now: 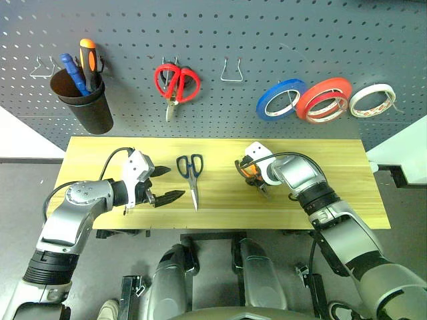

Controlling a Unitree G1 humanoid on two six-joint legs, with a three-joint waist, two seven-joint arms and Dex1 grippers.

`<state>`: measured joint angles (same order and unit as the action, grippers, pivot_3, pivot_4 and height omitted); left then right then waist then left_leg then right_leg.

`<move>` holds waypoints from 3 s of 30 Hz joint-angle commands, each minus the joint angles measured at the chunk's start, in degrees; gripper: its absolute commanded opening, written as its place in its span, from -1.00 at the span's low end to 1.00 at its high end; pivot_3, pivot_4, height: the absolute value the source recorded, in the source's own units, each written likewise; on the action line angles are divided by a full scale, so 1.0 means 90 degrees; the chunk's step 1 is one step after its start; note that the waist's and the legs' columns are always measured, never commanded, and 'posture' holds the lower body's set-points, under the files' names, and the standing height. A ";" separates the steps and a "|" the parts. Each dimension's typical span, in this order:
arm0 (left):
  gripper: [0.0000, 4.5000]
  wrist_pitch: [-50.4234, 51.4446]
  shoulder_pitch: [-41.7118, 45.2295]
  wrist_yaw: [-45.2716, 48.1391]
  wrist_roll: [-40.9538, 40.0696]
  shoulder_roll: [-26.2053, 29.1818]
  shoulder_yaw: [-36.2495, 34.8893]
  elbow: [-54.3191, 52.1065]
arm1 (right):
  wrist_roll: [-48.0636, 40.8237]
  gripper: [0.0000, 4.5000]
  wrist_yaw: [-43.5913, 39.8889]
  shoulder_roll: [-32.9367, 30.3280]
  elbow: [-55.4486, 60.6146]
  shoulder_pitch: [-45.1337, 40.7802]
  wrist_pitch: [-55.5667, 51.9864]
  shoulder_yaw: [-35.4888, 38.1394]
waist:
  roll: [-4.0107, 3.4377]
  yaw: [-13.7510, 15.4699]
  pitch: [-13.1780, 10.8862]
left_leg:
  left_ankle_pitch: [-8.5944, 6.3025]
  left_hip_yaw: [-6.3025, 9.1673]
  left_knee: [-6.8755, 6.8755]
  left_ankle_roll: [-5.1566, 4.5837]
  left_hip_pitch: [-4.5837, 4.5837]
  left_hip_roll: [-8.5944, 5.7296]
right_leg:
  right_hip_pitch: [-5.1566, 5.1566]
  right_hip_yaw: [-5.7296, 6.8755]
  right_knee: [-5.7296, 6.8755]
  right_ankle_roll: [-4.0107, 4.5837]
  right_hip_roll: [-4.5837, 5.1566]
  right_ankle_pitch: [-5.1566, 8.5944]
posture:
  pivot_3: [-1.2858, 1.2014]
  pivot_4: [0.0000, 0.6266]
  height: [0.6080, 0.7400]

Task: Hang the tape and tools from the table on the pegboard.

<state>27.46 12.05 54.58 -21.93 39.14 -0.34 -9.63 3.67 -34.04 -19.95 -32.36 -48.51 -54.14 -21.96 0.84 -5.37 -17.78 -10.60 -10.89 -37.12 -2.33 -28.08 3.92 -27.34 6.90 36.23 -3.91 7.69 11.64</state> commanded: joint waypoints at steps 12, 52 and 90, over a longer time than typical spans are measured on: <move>1.00 -0.0184 -0.0055 0.0273 -0.0336 0.0079 -0.0310 -0.0295 | -0.0338 -0.09 -0.1120 -0.0600 0.1359 0.0221 -0.0436 0.0182 | 0.0000 0.0059 0.0000 | 0.0001 0.0002 0.0004 0.0002 -0.0011 0.0001 | -0.0008 0.0000 -0.0002 -0.0001 0.0000 -0.0002 | 0.00 -0.12 0.84; 1.00 -0.0873 0.1884 0.0668 -0.1979 0.0050 -0.1891 0.0828 | -0.2451 -0.09 0.1845 0.1418 0.3433 -0.0909 0.1933 0.3090 | 0.0005 -0.0190 0.1013 | 0.0021 -0.0055 -0.0001 0.0034 -0.0020 0.0071 | 0.0019 0.0005 -0.0087 -0.0014 -0.0133 -0.0122 | -0.06 -0.89 0.84; 1.00 -0.0627 0.1170 -0.0016 -0.1495 0.0334 -0.1817 0.0401 | -0.0817 -0.09 0.2452 0.1943 0.0299 -0.1250 0.4491 0.2208 | 0.0034 -0.0133 0.1183 | 0.0032 -0.0064 -0.0003 0.0054 0.0084 0.0083 | 0.0073 -0.0016 -0.0009 0.0015 -0.0137 -0.0088 | 0.00 -0.83 0.84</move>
<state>22.06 22.60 55.01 -36.21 40.80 -15.45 -5.06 -3.75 -12.33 -1.78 -31.49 -59.86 -13.00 -2.69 1.14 -6.57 -7.14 -10.31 -11.47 -37.15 -1.84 -27.32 4.66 -26.68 6.76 36.15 -3.77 6.46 10.85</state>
